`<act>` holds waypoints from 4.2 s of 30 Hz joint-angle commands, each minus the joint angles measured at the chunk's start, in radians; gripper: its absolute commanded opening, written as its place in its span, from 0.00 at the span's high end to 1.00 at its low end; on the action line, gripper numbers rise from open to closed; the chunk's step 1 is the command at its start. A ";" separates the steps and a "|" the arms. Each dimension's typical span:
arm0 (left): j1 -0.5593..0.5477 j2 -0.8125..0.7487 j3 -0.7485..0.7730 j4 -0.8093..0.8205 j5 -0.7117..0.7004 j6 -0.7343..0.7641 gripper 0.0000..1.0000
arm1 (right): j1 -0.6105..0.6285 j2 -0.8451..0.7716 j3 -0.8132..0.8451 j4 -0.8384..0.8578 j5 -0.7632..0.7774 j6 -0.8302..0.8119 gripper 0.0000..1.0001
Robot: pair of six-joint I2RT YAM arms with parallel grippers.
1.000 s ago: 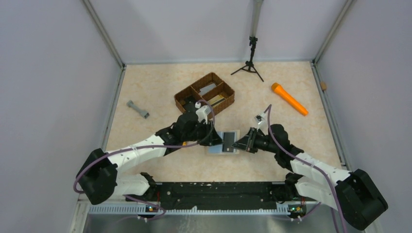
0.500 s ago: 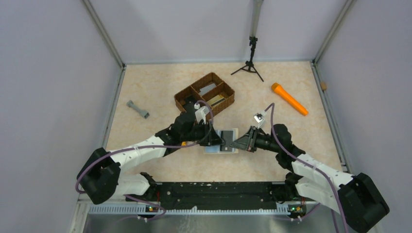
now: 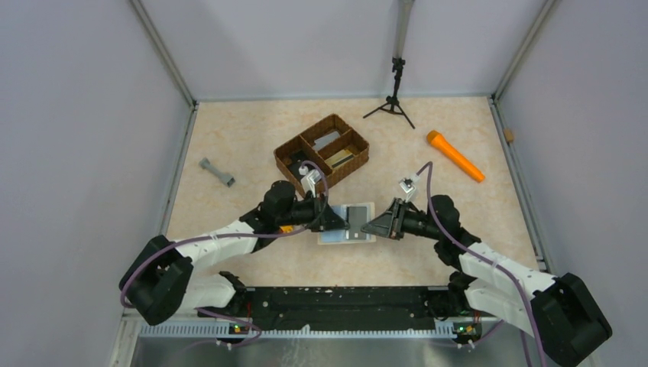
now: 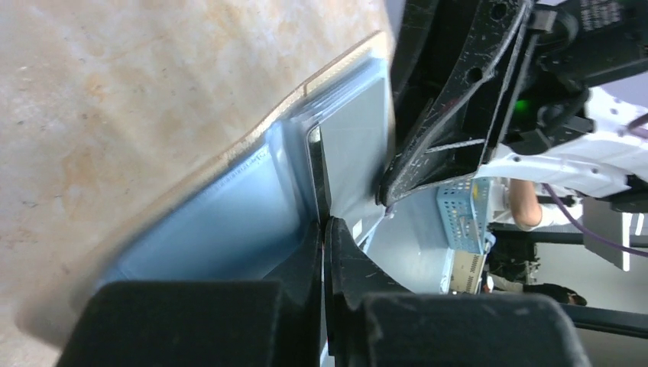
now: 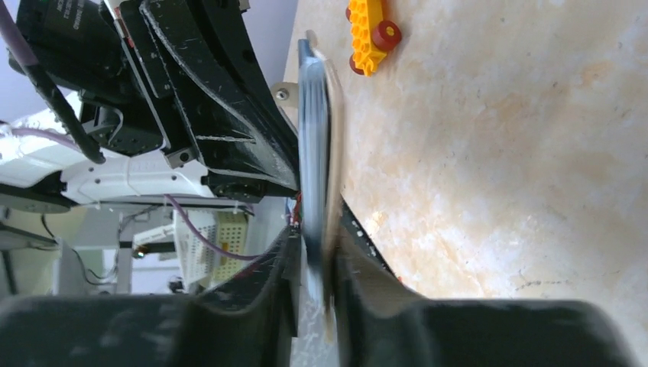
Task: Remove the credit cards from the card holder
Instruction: Pick up the card holder from the center of the board, then remove the credit card from the card holder.
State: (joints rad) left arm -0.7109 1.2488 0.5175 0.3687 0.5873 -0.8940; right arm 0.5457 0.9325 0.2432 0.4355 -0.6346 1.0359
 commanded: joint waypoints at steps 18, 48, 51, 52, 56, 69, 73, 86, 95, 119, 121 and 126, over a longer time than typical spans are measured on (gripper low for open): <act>0.051 -0.127 -0.070 0.186 0.137 -0.058 1.00 | -0.022 -0.008 -0.028 0.342 -0.030 0.129 0.84; 0.036 0.064 -0.018 0.421 0.224 -0.175 0.71 | -0.023 0.045 -0.031 0.381 -0.061 0.138 0.98; 0.035 0.078 -0.021 0.458 0.228 -0.190 0.81 | -0.024 0.053 -0.033 0.393 -0.068 0.141 1.00; 0.035 0.080 -0.024 0.475 0.227 -0.196 0.90 | -0.024 0.054 -0.033 0.393 -0.069 0.141 1.00; 0.038 0.072 -0.048 0.495 0.215 -0.199 1.00 | -0.024 0.042 -0.040 0.404 -0.068 0.141 0.95; 0.065 0.029 -0.088 0.445 0.210 -0.174 1.00 | -0.044 0.015 -0.050 0.401 -0.060 0.136 0.72; 0.075 0.010 -0.098 0.413 0.210 -0.159 1.00 | -0.061 0.011 -0.050 0.392 -0.069 0.137 0.86; 0.086 0.008 -0.109 0.427 0.220 -0.172 0.84 | -0.072 0.017 -0.048 0.398 -0.079 0.147 0.95; 0.083 0.064 -0.087 0.507 0.234 -0.204 0.45 | -0.072 0.033 -0.048 0.436 -0.097 0.171 0.95; 0.245 -0.007 -0.055 0.179 0.311 -0.064 1.00 | -0.363 -0.019 -0.022 0.125 -0.192 -0.014 1.00; 0.269 -0.033 0.011 0.000 0.260 0.010 1.00 | -0.389 -0.017 -0.005 0.073 -0.174 -0.049 1.00; 0.330 -0.003 0.238 -0.396 0.019 0.154 1.00 | -0.391 -0.030 0.099 -0.212 -0.033 -0.233 1.00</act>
State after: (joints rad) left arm -0.4248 1.2476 0.5888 0.2962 0.7998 -0.9005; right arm 0.1638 0.9249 0.2230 0.4122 -0.7532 0.9707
